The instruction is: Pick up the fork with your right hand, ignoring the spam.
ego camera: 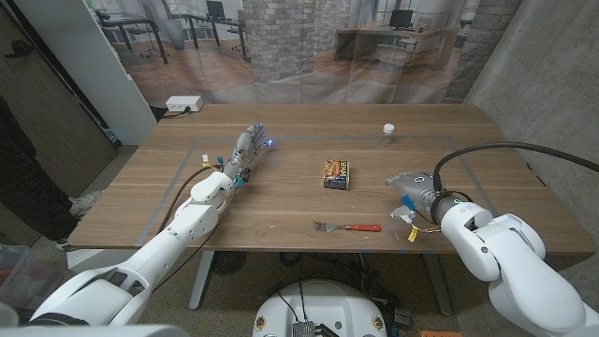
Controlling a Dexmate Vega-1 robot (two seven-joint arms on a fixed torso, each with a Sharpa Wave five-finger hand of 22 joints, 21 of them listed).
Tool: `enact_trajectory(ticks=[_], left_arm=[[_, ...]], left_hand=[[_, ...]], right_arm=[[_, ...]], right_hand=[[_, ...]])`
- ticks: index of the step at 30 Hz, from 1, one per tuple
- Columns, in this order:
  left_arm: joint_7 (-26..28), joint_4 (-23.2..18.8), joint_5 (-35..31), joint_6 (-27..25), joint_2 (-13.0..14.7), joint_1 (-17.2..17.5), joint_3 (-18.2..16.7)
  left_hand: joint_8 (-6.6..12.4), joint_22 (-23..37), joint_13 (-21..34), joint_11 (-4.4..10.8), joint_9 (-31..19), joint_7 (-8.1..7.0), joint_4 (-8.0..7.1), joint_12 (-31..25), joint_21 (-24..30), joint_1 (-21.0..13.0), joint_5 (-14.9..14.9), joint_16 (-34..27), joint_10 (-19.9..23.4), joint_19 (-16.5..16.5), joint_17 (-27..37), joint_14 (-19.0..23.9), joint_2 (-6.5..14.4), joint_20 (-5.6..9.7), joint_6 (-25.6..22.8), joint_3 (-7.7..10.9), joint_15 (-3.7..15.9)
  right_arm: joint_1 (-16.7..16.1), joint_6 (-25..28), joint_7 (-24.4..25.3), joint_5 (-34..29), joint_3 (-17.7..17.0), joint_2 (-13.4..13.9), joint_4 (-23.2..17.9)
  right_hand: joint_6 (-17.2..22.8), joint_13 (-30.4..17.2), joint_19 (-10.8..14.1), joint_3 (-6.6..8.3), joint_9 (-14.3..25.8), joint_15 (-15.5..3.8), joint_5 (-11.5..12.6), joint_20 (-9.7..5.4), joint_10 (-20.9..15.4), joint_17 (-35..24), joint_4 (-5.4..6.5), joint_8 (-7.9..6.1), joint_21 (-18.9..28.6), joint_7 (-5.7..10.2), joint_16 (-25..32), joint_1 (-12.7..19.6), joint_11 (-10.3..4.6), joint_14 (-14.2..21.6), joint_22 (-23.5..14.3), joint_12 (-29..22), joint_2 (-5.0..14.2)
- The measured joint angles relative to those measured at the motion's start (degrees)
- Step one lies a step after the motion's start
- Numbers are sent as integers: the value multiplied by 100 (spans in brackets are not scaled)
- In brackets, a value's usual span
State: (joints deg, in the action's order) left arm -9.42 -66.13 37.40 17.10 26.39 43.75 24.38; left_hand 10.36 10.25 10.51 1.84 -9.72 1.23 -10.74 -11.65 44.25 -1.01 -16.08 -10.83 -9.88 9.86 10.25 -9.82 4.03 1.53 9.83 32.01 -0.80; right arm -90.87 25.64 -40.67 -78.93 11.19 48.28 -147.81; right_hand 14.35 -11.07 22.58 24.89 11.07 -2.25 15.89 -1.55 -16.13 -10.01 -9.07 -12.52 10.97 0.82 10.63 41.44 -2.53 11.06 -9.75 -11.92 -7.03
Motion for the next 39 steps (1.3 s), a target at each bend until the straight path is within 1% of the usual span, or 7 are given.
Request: enact_trajectory(ticks=[8,13,17,22,26,37,39], left_arm=[[-5,4,0,0,2,-3,0],[-6,4,0,0,12,-3,0],[-10,5,1,-1,15,-3,0],[-26,30,4,-12,16,-16,-1],[-42,55,6,-15,17,-34,-3],[-107,187,15,-16,-15,-103,-3],[-117,206,16,-16,-22,-113,-3]], left_hand=[[0,0,0,0,0,0,19,0,0,0,0,0,0,0,0,0,0,0,0,-19,0],[0,0,0,0,0,0,19,0,0,0,-38,0,0,0,0,0,0,0,0,-19,0],[0,0,0,0,0,0,19,0,0,0,-38,0,0,0,0,0,0,0,0,-19,0],[0,0,0,0,0,0,18,0,0,0,-38,0,0,0,0,0,0,0,0,-19,0],[0,0,0,0,0,0,18,0,0,0,-38,0,0,0,0,0,0,0,0,-18,0],[0,0,0,0,0,0,17,0,-40,0,-38,0,0,22,0,0,0,-22,0,-18,0],[0,0,0,0,0,0,17,0,-40,0,-38,0,0,22,0,0,0,-22,0,-18,0]], right_arm=[[-14,-65,15,-37,59,-95,22],[-16,-90,31,-70,105,-143,37],[-12,-104,45,-98,146,-176,53],[3,-119,66,-156,220,-228,84],[13,-125,87,-216,273,-257,105],[90,-146,105,-432,460,-345,202],[101,-157,104,-466,481,-351,216]], right_hand=[[153,-27,102,-94,0,-10,109,-102,-160,0,46,-42,34,10,45,28,17,155,0,-50,-28],[198,-27,145,-141,-1,-11,154,-102,-173,1,47,-59,34,-7,45,28,4,217,1,-50,-27],[267,-27,185,-178,-1,-11,199,-100,-273,1,78,-69,33,63,65,28,-34,322,1,-77,-27],[393,-27,270,-291,-1,-10,242,-101,-407,-27,117,-106,78,126,84,28,-102,420,1,-94,-27],[471,-26,340,-366,-1,-11,277,-112,-477,-27,97,-106,78,162,119,60,-156,566,1,-94,-59],[501,-54,379,-489,-1,-11,298,-111,-476,-54,125,-106,78,193,129,68,-155,625,-27,-94,-67],[502,-54,378,-513,-1,-5,320,-111,-488,-54,102,-106,78,193,129,94,-144,647,-27,-94,-88]])
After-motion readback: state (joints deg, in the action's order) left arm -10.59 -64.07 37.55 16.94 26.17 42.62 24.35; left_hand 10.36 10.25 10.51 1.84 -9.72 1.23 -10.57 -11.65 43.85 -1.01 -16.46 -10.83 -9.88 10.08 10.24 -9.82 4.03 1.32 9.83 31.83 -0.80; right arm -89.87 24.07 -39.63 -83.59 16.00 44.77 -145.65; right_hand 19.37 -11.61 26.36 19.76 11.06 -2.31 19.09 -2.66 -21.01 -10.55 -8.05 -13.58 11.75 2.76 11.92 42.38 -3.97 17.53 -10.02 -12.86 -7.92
